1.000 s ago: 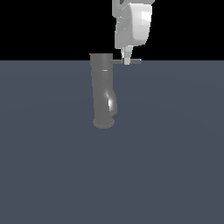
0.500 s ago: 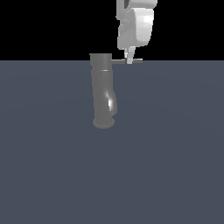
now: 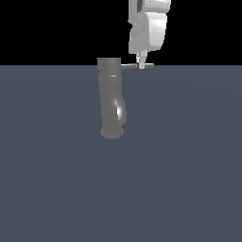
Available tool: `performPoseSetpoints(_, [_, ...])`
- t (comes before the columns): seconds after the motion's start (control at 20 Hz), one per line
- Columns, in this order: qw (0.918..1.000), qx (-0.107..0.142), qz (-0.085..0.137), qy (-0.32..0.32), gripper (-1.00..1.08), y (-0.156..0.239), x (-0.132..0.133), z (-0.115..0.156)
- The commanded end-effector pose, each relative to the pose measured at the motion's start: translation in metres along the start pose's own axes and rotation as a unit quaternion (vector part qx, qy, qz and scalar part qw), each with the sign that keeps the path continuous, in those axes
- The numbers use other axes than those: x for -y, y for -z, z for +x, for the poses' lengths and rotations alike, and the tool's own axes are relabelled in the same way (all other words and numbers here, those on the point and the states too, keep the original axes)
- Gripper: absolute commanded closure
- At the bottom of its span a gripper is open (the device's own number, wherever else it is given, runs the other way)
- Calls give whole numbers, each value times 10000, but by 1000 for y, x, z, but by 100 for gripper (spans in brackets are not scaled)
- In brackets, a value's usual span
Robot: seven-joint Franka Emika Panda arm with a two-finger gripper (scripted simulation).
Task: Turn on the faucet by rotating a designated handle.
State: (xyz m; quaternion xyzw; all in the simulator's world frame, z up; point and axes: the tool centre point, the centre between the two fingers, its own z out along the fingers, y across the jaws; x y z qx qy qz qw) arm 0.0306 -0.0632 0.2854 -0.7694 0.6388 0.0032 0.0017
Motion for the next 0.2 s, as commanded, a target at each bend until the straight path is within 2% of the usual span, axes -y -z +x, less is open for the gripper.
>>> performPoseSetpoints(0.0, [9998,-35,9,-175,108,0,0,26])
performPoseSetpoints(0.15, [9998,-35,8,-183,108,0,3,30])
